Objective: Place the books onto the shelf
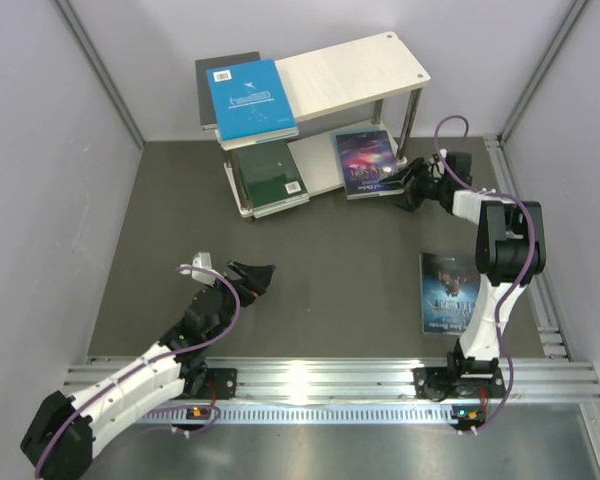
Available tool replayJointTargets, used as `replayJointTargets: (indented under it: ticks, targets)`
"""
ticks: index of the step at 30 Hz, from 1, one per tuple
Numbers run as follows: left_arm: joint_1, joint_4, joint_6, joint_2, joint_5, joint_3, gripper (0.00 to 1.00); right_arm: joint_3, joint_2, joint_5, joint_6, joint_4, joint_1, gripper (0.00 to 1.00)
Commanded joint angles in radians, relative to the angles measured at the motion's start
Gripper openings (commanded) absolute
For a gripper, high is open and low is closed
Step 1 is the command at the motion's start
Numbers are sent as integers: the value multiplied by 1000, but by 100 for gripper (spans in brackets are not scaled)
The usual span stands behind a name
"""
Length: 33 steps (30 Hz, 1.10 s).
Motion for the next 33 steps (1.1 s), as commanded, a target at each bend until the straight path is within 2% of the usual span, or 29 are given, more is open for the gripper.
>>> replayJointTargets:
  ticks: [1,2,8,20,22,23,25,26,29,33]
  targets:
    - [1,68,10,7,2,-101,97,92,20,-7,17,72,4,56]
    - [1,68,10,7,2,-101,97,100,39,-7,23,77,5,50]
    - [1,73,10,16,2,-99,97,162,108,7,52,94,15,33]
    - [1,87,17,48,2,-89,96,253,181,19,77,92,15,30]
    - [1,90,19,56,2,-87,96,247,176,16,69,92,15,34]
    - [2,90,20,57,2,-85,96,242,166,16,64,92,15,42]
    - [2,91,20,62,3,-82,96,225,152,18,43,82,12,51]
    - [1,91,20,64,3,-82,96,218,132,18,34,80,12,61]
    - [1,91,20,64,5,-82,96,186,77,25,6,69,9,75]
    - [1,88,20,62,8,-84,96,161,-12,54,-71,-13,7,84]
